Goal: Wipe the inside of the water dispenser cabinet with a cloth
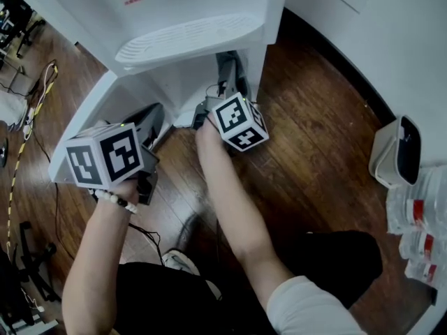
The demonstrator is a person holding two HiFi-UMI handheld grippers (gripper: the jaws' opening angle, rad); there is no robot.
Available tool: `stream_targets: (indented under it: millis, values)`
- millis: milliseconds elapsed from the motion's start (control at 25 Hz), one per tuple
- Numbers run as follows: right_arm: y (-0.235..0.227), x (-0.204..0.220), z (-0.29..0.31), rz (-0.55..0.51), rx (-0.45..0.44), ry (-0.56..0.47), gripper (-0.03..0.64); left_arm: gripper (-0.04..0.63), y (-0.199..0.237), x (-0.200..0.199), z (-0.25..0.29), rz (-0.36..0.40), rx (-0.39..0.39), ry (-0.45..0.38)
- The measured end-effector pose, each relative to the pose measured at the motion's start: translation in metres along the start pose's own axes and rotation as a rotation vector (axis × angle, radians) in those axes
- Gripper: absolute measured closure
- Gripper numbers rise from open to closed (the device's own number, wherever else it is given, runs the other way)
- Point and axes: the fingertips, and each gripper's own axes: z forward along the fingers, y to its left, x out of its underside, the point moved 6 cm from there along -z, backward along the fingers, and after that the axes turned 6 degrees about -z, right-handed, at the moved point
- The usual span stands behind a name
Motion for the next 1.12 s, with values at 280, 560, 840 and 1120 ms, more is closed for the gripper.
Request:
stream_targets:
  millis: [280, 560, 840, 1120]
  values:
    - [-0.075, 0.077, 0.038, -0.186, 0.264, 0.231, 0.575, 0.606, 0.009, 0.005, 0.015, -0.01, 0.006, 0.031]
    - [-0.089, 0.092, 0.085, -0.273, 0.418, 0.283, 0.575, 0.606, 0.021, 0.014, 0.028, -0.022, 0.0, 0.064]
    - [-0.094, 0.1, 0.114, -0.335, 0.432, 0.312, 0.575, 0.606, 0.032, 0.016, 0.031, -0.04, -0.002, 0.069]
    - [-0.089, 0.105, 0.12, -0.342, 0.342, 0.358, 0.575, 0.606, 0.037, 0.016, 0.032, -0.045, 0.001, 0.072]
